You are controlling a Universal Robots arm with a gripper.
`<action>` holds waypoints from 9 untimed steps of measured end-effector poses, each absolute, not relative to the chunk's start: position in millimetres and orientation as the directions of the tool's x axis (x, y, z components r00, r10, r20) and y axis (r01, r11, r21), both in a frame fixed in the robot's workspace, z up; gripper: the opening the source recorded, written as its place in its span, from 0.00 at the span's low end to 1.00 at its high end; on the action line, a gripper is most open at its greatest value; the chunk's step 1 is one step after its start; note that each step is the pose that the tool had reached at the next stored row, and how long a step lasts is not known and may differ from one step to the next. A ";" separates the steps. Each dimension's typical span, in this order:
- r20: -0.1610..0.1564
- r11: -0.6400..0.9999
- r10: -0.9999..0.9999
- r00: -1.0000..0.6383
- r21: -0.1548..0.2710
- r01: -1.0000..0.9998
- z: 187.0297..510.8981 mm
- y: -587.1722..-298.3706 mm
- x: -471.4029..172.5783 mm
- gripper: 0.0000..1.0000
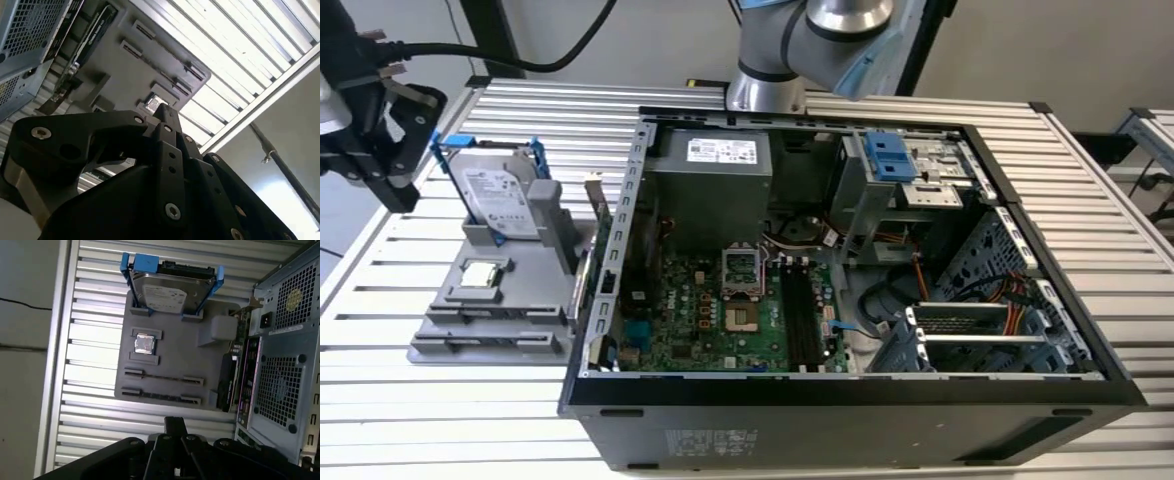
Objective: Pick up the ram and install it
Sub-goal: 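Pick up the ram and move it above insertion slot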
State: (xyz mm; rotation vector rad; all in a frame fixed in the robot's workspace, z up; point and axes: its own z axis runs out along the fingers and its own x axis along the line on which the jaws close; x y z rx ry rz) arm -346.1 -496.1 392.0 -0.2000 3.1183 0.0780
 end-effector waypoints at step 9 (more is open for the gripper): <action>-0.019 0.957 -0.286 -0.958 0.049 -0.287 392.0 -496.1 -346.1 0.00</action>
